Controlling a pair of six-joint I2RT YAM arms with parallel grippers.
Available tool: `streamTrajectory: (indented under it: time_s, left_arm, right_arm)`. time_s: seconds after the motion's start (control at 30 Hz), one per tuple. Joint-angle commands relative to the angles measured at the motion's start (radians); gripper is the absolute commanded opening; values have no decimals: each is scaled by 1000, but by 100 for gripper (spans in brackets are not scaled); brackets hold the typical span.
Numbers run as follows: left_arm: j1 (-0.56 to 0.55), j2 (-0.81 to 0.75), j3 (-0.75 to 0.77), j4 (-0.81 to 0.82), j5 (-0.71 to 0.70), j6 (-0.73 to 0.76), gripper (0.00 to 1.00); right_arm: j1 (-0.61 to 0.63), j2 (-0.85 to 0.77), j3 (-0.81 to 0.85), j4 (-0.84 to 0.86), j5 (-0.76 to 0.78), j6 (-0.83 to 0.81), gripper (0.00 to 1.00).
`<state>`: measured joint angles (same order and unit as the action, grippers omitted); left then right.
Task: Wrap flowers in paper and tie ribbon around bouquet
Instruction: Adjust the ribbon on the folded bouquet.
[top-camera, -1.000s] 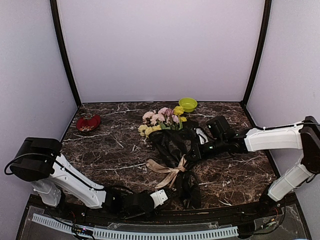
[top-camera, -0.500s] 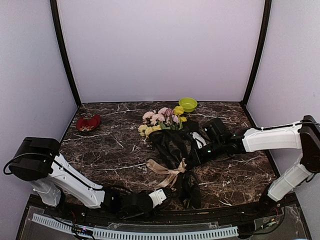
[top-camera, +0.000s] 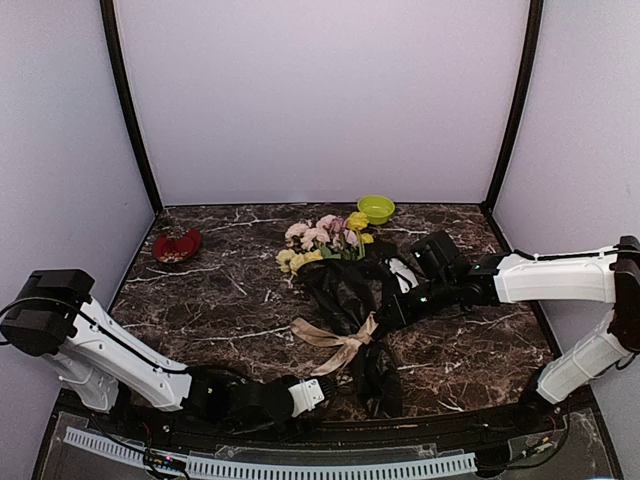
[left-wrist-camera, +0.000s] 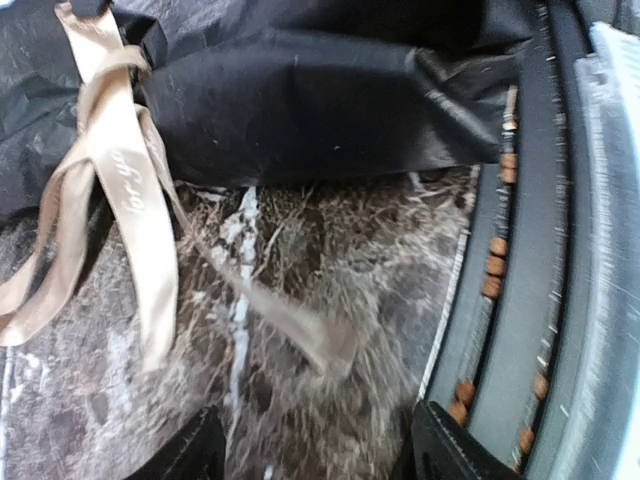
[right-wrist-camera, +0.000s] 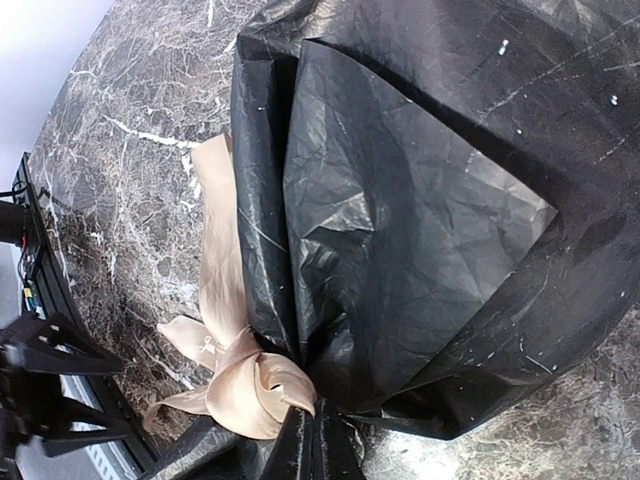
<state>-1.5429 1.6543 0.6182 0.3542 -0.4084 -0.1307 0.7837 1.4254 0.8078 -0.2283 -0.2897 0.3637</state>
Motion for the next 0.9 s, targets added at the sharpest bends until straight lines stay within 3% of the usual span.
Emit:
streamTrajectory:
  time_s: [0.0, 0.1, 0.3, 0.57, 0.87]
  left_arm:
    - [8, -143, -31, -39, 62, 112, 68]
    - [62, -189, -37, 16, 95, 145, 66]
    - [217, -65, 114, 110, 35, 161, 46]
    - [278, 192, 405, 101, 39, 125, 48]
    - [287, 315, 488, 17, -36, 37, 39]
  right_arm:
    - [7, -15, 38, 4, 14, -23, 0]
    - [9, -12, 46, -2, 22, -25, 0]
    - [12, -12, 54, 4, 26, -20, 0]
    - [15, 0, 44, 15, 28, -1, 0]
    - [16, -25, 25, 40, 24, 27, 0]
